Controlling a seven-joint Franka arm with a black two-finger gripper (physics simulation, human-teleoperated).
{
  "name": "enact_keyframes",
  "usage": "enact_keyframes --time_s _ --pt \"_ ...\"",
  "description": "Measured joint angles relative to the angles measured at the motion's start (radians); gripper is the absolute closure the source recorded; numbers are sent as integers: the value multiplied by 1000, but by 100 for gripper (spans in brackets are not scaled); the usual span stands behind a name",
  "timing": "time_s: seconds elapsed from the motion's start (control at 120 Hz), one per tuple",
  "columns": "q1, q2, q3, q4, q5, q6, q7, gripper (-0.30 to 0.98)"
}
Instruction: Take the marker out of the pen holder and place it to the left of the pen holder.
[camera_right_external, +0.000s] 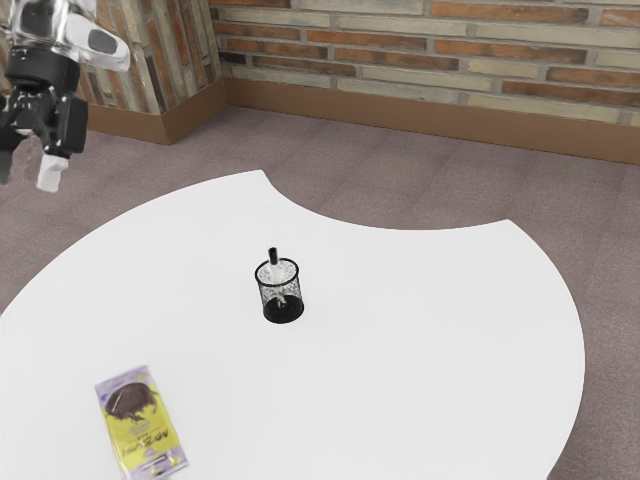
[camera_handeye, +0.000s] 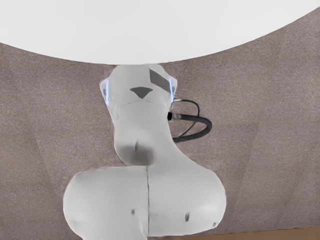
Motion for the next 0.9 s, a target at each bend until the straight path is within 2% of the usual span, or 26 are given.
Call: enact_keyframes --time_s 0.042,0.1,0.192,0.25,0.3,0.408,0.5,0.667,0.8,0.9 --pt "26 -2 10 -92 -13 145 9 0" --pt "82 18 4 -144 -26 307 19 0" --pt "142 159 -3 -164 -47 518 34 0" --pt "103 221 -17 -177 -64 652 44 0" --pt "45 219 -30 -251 -66 786 51 0" --pt "-54 258 -37 -354 -44 1114 73 0" --pt "-116 258 -39 -418 -14 1331 91 0" --pt "-110 232 -42 -610 74 1724 131 0" --pt "-95 229 -57 -715 98 1935 166 1" --pt "-72 232 -84 -771 105 2067 192 6"
